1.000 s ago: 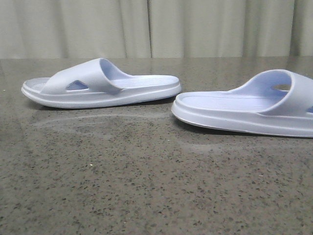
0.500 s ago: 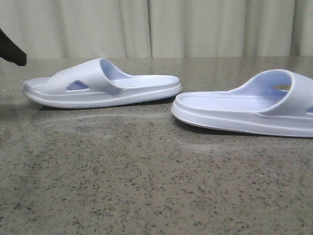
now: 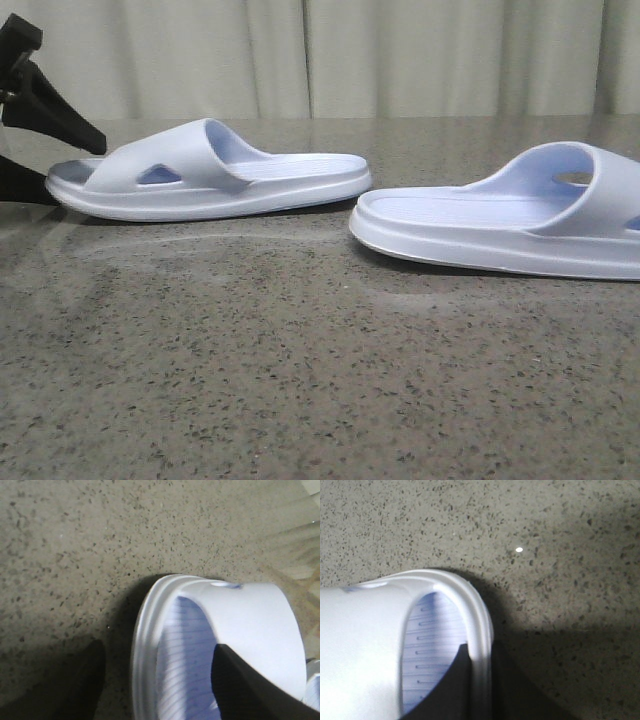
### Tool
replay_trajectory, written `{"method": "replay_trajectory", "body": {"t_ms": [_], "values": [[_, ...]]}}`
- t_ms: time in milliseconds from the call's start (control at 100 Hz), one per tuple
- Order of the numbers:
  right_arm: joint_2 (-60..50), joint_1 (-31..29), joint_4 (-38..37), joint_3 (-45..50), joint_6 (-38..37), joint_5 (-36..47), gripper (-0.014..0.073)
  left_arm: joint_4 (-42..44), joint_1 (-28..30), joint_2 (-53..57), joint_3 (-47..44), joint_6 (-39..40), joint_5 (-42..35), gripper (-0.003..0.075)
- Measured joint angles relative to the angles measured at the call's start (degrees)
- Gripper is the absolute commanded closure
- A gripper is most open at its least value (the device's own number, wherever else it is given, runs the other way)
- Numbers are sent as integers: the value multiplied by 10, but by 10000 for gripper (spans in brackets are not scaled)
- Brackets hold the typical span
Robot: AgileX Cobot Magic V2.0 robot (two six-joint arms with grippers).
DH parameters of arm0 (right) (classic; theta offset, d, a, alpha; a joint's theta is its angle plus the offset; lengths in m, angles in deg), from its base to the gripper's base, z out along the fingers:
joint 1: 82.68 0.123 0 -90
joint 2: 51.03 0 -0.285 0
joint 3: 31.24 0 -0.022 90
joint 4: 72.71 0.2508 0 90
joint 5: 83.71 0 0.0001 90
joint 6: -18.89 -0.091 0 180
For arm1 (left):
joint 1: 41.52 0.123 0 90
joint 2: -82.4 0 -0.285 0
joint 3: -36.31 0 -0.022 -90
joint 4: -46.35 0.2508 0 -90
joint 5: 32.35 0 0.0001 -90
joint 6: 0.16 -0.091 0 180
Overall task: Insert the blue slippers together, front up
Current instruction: 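Grasp each slipper's sole edge, left gripper one, right gripper other, then lift both slippers off the table and bring them toward each other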
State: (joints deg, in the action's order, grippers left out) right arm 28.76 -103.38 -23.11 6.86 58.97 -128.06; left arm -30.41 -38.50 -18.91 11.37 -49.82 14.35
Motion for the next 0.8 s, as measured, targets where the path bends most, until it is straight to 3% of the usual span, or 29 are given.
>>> {"method": "replay_trajectory", "body": {"t_ms": [120,260,500,800], "values": [[0,0,1,0,0,0,695,-9,0,-14,7,-1,11,443],[0,0,1,0,0,1,695,-10,0,-22,8,-10,23,703],[0,0,8,0,0,1,695,-7,11,-18,8,-23,50,705],[2,0,77,-45,22,-36,695,2,86,66,7,-35,99,705]]}}
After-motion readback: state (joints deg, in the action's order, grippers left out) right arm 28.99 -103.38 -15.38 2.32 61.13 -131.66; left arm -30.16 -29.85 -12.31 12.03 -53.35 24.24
